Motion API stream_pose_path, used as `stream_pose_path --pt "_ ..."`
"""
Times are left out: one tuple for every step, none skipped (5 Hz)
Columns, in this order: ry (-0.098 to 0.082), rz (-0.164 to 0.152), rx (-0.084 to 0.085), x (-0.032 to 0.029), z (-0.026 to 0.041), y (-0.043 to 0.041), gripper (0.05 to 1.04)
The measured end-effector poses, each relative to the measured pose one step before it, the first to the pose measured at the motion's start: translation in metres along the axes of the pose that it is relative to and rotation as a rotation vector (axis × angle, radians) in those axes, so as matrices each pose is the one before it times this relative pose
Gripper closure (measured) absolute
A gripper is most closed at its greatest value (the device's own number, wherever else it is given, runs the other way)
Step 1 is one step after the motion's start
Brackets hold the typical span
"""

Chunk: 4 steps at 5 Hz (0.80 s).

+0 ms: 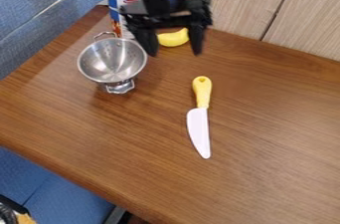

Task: Put the knife to the top middle of the table

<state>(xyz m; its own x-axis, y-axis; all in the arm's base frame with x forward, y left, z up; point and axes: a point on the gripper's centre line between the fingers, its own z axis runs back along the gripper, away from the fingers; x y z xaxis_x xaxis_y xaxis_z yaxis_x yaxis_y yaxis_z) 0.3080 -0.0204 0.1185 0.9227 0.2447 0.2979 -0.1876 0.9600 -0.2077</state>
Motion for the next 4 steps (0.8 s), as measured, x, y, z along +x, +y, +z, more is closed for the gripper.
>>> stream_pose_path --pt "0.0204 -0.006 0.0332 -0.00467 -0.01768 -0.00983 0.082" --pt "0.0004 0.0189 0.0232 -0.00139 -0.01389 -0.00454 0.082" --pt "0.0108 0.0288 0.0385 -0.00414 -0.02137 -0.00533 0.082" --pt "0.0186 0.0479 0.0252 0.00087 -0.014 -0.00007 0.082"
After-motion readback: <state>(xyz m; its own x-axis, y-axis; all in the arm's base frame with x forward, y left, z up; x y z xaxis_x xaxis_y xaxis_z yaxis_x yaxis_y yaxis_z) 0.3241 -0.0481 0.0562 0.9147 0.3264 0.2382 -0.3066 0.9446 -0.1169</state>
